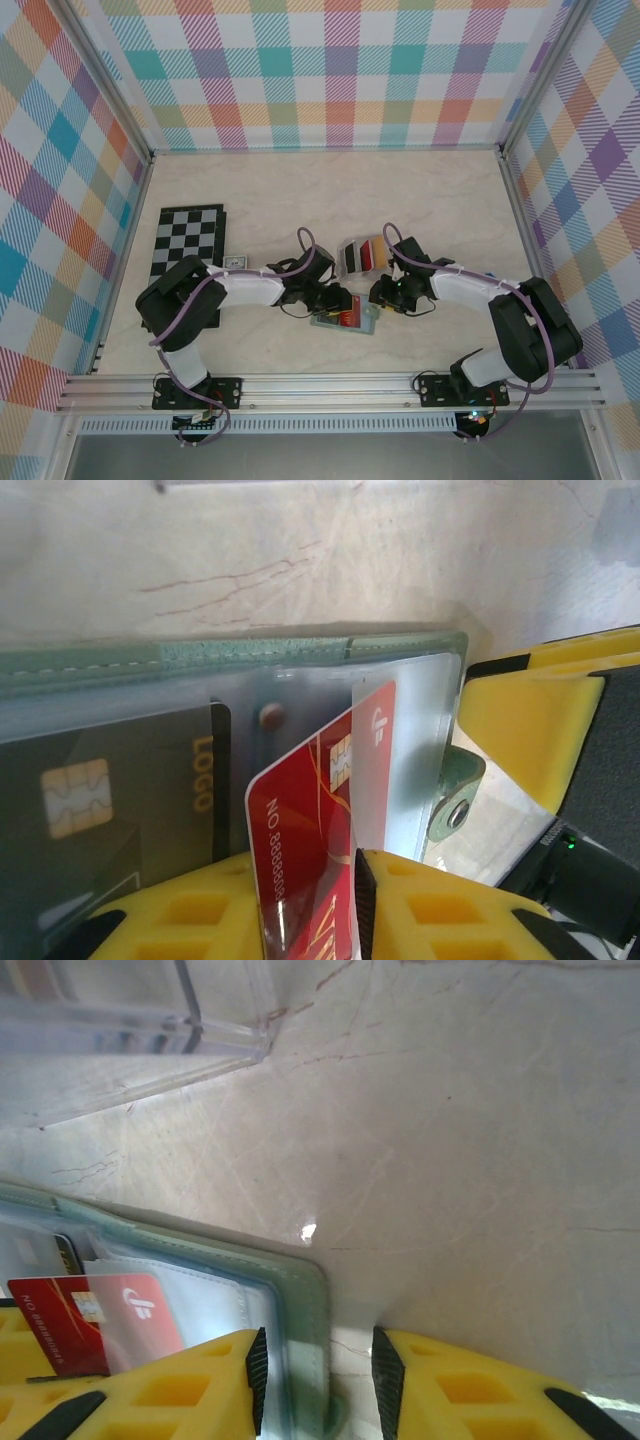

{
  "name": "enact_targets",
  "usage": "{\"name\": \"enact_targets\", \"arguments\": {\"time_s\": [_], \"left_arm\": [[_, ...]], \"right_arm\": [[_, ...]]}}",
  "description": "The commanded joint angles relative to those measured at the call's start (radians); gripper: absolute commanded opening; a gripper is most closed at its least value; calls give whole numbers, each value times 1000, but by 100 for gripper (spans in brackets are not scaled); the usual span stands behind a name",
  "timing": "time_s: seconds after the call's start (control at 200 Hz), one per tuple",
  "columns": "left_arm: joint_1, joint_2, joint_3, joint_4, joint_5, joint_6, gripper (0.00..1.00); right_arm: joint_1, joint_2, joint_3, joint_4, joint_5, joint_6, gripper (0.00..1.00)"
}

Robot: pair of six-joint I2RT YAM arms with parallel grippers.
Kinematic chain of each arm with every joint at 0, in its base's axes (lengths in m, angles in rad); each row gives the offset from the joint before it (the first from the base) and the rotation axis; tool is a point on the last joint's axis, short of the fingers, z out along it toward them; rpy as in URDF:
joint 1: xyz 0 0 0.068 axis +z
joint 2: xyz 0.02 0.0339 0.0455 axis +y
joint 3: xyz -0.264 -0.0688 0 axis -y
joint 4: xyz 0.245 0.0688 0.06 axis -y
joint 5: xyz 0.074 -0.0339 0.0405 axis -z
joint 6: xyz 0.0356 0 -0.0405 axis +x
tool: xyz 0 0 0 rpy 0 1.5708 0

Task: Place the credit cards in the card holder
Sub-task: Insert the credit card into the card slot.

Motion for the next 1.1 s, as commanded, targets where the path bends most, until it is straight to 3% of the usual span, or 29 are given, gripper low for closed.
{"name": "enact_targets", "arguments": {"time_s": [0.0,0.485,0.695,1.095], "left_arm": [[2,-45,12,-117,-47,38,29],[13,-53,64,-199,-95,97,37],[10,-9,107,-208,-38,135,48],[-25,79,212,-322,-46,209,51]], "right_arm": [[12,31,-8,-22,-5,4,36],[48,18,-33,85,-62,62,30],[59,48,-39,140,-71,112,29],[63,41,-63,188,-54,165,25]]}}
